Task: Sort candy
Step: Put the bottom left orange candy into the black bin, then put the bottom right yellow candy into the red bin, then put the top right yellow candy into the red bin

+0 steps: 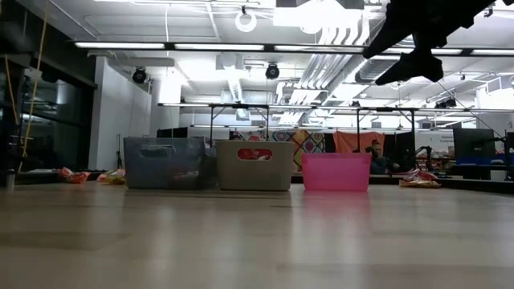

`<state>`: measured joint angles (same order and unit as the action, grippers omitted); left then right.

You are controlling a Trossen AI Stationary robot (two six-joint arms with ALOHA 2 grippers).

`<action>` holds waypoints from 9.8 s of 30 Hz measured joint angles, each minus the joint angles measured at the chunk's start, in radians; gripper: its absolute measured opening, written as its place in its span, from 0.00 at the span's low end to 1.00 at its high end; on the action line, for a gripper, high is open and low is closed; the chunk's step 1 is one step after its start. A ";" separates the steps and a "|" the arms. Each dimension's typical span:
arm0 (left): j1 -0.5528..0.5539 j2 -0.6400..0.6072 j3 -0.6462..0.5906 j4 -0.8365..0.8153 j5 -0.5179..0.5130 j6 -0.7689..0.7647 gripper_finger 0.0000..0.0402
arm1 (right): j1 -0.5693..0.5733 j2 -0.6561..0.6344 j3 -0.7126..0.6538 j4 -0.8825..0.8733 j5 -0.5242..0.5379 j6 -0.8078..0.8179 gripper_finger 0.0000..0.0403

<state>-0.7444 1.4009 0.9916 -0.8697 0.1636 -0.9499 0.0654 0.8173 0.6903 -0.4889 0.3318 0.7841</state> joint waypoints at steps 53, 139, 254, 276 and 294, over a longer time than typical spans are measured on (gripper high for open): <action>0.192 -0.195 0.000 0.118 -0.254 0.348 0.04 | 0.000 0.001 0.001 -0.007 0.007 -0.025 0.73; 0.492 -0.505 -0.340 0.646 -0.611 0.299 0.53 | 0.579 0.605 0.177 -0.554 -0.593 0.771 0.73; 0.584 -0.505 -0.340 0.842 -0.534 0.265 0.53 | -0.998 0.771 0.058 -0.133 0.026 0.251 0.63; 0.595 -0.506 -0.340 0.882 -0.477 0.141 0.53 | -0.730 0.577 0.055 -0.169 0.026 0.087 0.01; 0.629 -0.506 -0.340 1.075 -0.491 0.273 0.53 | -0.192 0.184 0.060 0.280 0.078 -0.046 0.00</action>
<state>-0.1157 0.8948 0.6514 0.2057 -0.3273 -0.6772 -0.1265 1.0017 0.7502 -0.2088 0.4095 0.7377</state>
